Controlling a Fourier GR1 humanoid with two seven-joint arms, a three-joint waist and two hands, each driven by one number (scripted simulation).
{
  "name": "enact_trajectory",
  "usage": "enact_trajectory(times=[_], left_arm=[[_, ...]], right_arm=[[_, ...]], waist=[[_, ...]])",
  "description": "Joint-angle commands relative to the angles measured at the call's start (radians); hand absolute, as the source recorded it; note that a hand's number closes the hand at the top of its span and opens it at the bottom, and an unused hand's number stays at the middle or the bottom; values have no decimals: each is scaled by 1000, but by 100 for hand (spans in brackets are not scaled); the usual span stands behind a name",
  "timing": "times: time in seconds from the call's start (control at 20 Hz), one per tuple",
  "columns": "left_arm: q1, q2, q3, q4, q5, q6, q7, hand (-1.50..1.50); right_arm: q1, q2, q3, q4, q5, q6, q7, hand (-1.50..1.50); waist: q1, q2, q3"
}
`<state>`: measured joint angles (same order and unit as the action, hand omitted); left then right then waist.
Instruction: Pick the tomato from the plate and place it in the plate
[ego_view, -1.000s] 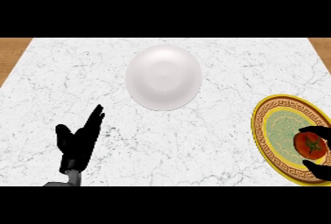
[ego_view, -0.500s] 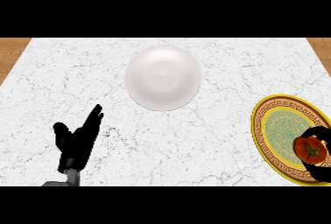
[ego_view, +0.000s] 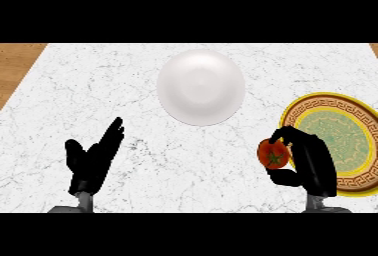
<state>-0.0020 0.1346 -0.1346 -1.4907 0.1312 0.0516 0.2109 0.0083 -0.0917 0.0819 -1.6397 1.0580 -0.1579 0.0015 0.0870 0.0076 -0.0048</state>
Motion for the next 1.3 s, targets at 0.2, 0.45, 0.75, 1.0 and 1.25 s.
enact_trajectory(times=[0.2,0.45,0.75,1.0,1.25], left_arm=[[-23,-1,-26,29,-9,-20,20,0],[-15,-1,-42,39,-12,-33,27,0],[-40,-8,-38,41,-14,-23,35,0],[-58,-25,-29,53,-12,-1,55,0],[-15,-23,-24,53,-13,0,29,0]], right_arm=[[-165,90,206,-13,58,-177,347,150],[-274,91,262,-4,81,-318,602,150],[-400,92,335,74,135,-528,898,150],[-533,92,377,222,277,-609,1102,150],[-639,92,329,386,438,-673,1244,150]], waist=[[49,2,0],[62,-1,1],[56,4,3],[31,7,2],[14,9,2]])
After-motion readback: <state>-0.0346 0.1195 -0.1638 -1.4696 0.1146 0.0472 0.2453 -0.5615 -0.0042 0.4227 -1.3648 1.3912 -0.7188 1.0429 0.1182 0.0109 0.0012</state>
